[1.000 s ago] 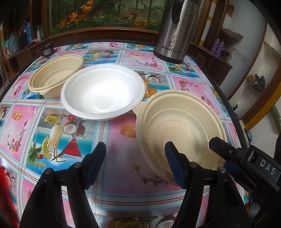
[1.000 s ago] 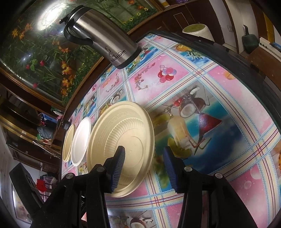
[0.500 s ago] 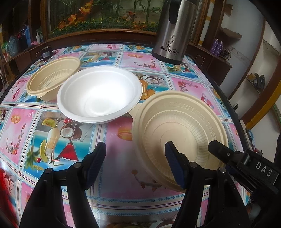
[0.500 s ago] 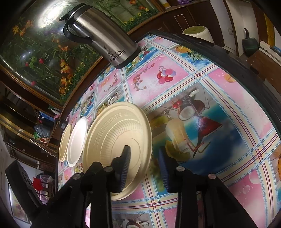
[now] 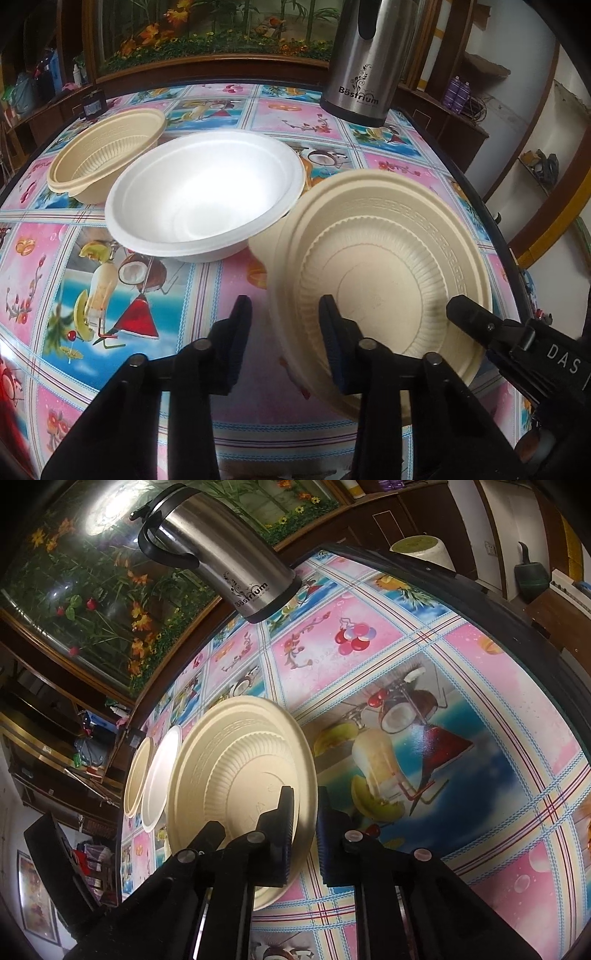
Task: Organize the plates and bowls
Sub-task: 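Grasp the rim of the beige bowl with the left gripper and lift it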
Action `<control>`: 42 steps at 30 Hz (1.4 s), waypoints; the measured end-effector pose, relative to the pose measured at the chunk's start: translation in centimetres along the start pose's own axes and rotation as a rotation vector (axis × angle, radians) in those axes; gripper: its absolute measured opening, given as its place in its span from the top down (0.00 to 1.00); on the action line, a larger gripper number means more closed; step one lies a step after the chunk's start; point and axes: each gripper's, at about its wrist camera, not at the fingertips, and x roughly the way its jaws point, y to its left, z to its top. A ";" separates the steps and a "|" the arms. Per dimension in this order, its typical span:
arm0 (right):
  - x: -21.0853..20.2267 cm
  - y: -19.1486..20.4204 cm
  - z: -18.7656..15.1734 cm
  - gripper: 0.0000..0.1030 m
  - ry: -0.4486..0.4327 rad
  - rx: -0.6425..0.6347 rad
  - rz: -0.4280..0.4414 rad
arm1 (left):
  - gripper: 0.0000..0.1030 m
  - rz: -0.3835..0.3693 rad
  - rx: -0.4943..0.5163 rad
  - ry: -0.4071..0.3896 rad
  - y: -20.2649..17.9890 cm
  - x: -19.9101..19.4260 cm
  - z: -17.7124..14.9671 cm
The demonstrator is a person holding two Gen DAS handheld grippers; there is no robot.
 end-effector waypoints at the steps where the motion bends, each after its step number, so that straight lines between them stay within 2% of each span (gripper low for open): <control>1: 0.0 0.0 0.0 0.90 0.000 -0.001 0.003 | 0.77 -0.004 0.001 0.002 0.0 0.0 0.0; 4: 0.0 0.0 -0.1 0.91 0.002 -0.004 0.018 | 0.84 -0.012 0.009 0.007 -0.1 0.1 -0.2; 9: 0.2 -0.2 -0.1 0.91 0.008 0.007 0.039 | 0.84 -0.023 0.012 0.001 -0.1 -0.1 -0.3; 18: -0.1 0.0 -0.2 0.91 0.003 -0.003 0.018 | 0.85 -0.039 0.014 0.015 -0.1 0.0 -0.2; 35: -0.9 0.2 -0.8 0.91 -0.020 -0.016 -0.050 | 0.85 -0.071 0.032 0.014 -0.5 -0.8 -0.6; 42: -2.0 0.6 -1.2 0.91 -0.047 -0.023 -0.078 | 0.85 -0.097 0.045 -0.012 -0.7 -1.9 -0.5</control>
